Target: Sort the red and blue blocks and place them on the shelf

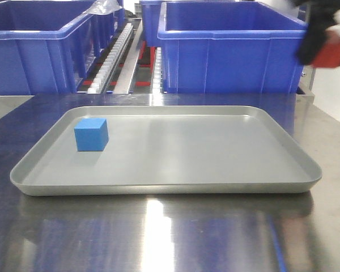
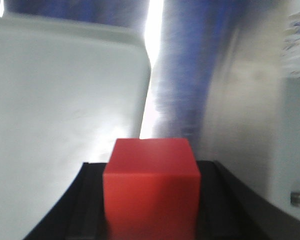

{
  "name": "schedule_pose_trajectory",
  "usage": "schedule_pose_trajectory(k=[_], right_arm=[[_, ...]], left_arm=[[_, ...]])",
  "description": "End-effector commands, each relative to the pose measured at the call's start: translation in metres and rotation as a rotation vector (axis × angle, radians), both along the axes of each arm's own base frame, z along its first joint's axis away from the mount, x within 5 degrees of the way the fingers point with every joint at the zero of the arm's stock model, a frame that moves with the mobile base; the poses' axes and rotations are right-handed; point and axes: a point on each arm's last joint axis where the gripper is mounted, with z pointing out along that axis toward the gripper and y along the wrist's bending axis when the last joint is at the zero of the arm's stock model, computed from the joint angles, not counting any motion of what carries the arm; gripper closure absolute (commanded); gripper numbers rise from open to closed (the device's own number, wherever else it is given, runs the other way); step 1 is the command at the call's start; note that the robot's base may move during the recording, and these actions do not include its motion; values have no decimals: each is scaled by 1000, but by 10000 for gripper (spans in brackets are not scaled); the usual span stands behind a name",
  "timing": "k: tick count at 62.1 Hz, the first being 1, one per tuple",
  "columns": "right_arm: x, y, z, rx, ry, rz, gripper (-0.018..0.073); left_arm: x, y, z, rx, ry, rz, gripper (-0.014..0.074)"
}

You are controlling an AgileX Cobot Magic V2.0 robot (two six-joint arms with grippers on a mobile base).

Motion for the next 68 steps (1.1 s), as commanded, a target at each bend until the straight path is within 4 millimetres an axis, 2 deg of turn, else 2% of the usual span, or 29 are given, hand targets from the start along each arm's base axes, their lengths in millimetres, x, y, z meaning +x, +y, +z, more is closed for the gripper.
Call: schedule_pose_trajectory(k=[1, 9, 20, 41, 48, 54, 62, 68], right_arm=[[-19, -17, 29, 26, -213, -48, 506], [-48, -33, 31, 1, -353, -73, 506], [-84, -39, 23, -52, -562, -43, 506], [-153, -47, -14, -51, -733, -72, 506], [-168, -48, -22, -37, -770, -81, 506], [-180, -49, -22, 41, -813, -120, 506], [-186, -51, -22, 97, -877, -155, 506], [-186, -51, -27, 42, -907, -132, 506]], left_arm=[[-1, 0, 0, -14, -72, 1, 472], [-1, 0, 0, -14, -72, 1, 472], [-1, 0, 0, -14, -72, 1, 472], [-1, 0, 0, -14, -72, 1, 472], [-1, 0, 0, -14, -72, 1, 472], [-1, 0, 0, -14, -72, 1, 472], [-1, 0, 0, -14, -72, 1, 472], [-1, 0, 0, -14, -72, 1, 472]])
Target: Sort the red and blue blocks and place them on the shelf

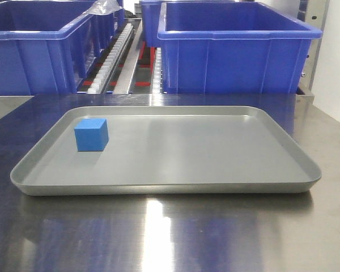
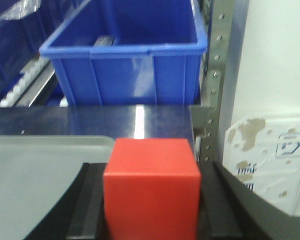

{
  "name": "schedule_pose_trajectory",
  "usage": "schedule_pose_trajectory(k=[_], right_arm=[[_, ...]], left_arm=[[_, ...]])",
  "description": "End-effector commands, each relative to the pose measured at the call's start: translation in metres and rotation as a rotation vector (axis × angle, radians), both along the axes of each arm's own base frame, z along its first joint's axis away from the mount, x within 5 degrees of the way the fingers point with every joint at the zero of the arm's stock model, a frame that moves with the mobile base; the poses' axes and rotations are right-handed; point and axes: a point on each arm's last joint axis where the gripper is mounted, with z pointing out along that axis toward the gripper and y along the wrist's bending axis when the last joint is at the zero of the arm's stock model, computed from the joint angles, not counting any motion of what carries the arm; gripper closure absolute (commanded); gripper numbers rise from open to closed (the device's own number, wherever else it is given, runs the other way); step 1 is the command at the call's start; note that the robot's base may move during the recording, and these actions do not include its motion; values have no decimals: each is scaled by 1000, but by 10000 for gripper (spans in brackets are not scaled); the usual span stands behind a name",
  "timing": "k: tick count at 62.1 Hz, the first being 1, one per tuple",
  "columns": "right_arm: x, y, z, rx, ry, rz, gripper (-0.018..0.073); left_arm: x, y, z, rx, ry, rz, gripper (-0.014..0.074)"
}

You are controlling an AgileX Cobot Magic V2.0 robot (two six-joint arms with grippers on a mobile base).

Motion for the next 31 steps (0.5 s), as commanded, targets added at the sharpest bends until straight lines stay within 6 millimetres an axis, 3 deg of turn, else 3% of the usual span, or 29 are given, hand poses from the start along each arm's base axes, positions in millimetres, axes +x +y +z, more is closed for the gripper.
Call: schedule_pose_trajectory(k=[1, 31], right_arm=[[0, -2, 15, -45, -144, -24, 506], [0, -2, 18, -66, -181, -25, 506]], left_arm=[[-1, 0, 0, -14, -72, 1, 472], [-1, 0, 0, -14, -72, 1, 472]])
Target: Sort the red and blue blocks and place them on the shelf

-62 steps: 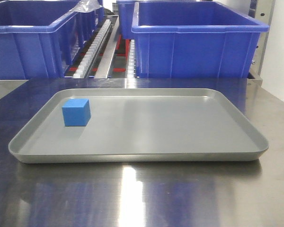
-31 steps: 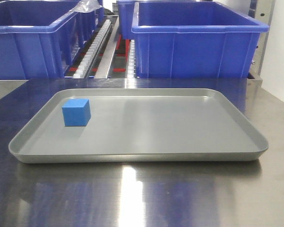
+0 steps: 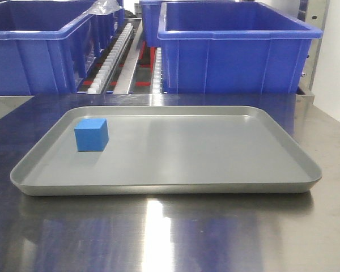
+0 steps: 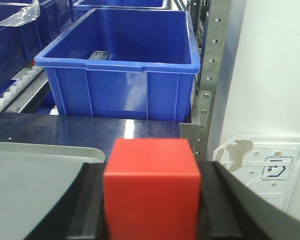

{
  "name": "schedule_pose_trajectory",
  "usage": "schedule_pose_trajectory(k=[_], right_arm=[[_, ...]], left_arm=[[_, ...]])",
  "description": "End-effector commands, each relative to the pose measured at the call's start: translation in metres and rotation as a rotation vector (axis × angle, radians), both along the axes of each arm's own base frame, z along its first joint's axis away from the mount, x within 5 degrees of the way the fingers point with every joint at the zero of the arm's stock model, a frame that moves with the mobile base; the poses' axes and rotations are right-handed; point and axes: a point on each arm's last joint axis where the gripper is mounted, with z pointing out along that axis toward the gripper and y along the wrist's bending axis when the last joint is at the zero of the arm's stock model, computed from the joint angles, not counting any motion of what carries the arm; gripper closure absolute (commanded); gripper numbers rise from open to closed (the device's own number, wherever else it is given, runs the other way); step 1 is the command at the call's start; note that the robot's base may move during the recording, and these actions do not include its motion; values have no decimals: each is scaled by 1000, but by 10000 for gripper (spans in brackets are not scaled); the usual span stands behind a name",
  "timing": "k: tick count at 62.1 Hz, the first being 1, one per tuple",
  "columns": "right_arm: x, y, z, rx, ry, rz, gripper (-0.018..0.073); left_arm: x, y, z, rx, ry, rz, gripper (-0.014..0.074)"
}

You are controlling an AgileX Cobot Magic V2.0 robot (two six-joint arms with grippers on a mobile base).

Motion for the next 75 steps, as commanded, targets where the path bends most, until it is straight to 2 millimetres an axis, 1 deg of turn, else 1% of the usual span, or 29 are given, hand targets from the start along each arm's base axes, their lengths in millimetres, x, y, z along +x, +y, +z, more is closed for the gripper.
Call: schedule_pose_trajectory(k=[1, 38, 43, 53, 58, 66, 72, 75], right_arm=[[0, -1, 19, 4, -125, -15, 506], [0, -1, 19, 4, -125, -15, 506], [0, -1, 19, 4, -125, -15, 506], [0, -1, 19, 4, -125, -15, 506], [0, -1, 19, 4, -125, -15, 506], [0, -1, 19, 4, -125, -15, 506], [0, -1, 19, 4, -126, -15, 506], [0, -1, 19, 4, -126, -15, 506]], left_arm=[[-1, 0, 0, -14, -72, 1, 472], [-1, 0, 0, -14, -72, 1, 472], [-1, 1, 2, -15, -92, 3, 472], [-1, 1, 5, -79, -109, -7, 472], [-1, -1, 13, -108, -93, -33, 472], [2, -5, 38, -95, -40, -82, 472], [13, -10, 58, -212, 53, -132, 472], [22, -13, 64, -233, 123, -150, 472]])
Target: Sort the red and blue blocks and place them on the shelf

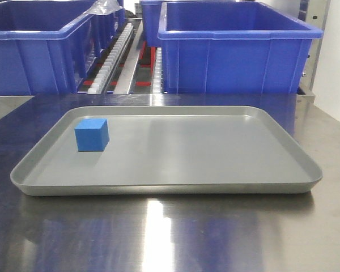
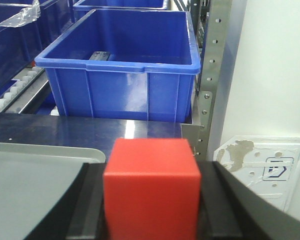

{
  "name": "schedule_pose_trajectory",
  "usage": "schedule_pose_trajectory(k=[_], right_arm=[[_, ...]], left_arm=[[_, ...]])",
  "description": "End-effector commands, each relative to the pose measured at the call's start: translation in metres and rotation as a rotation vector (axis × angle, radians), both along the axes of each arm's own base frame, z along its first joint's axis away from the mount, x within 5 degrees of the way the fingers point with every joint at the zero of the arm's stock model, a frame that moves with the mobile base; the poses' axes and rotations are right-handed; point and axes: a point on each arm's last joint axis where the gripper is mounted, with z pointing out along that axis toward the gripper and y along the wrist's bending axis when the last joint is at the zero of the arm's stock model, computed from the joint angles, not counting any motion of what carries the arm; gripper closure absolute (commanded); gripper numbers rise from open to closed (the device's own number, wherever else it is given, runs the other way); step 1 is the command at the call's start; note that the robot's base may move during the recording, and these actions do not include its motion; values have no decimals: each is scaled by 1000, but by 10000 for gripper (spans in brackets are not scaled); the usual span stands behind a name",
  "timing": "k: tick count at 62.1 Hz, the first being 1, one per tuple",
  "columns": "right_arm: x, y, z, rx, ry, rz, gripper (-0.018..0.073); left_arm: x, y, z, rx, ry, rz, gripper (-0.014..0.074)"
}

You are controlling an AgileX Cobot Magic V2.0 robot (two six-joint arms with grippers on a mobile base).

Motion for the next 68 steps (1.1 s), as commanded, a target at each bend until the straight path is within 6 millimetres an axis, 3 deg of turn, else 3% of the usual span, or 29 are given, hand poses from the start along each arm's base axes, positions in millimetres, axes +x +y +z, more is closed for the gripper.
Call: schedule_pose_trajectory(k=[1, 11, 23, 40, 56, 62, 68], right_arm=[[0, -1, 18, 4, -125, -15, 506], [0, -1, 18, 4, -125, -15, 506], [0, -1, 18, 4, -125, -15, 506], [0, -1, 18, 4, -124, -15, 506], [0, -1, 18, 4, -124, -15, 506], [0, -1, 18, 4, -124, -15, 506], [0, -1, 18, 4, -124, -15, 506]], left_arm=[[15, -6, 30, -80, 15, -36, 472], [50, -26, 45, -32, 214, -136, 472], [96, -59, 49, 21, 449, -217, 469], [176, -94, 49, 91, 794, -35, 469], [219, -142, 54, 195, 978, -10, 467], [235, -157, 60, 144, 983, -30, 393], [244, -166, 61, 109, 997, -41, 225]])
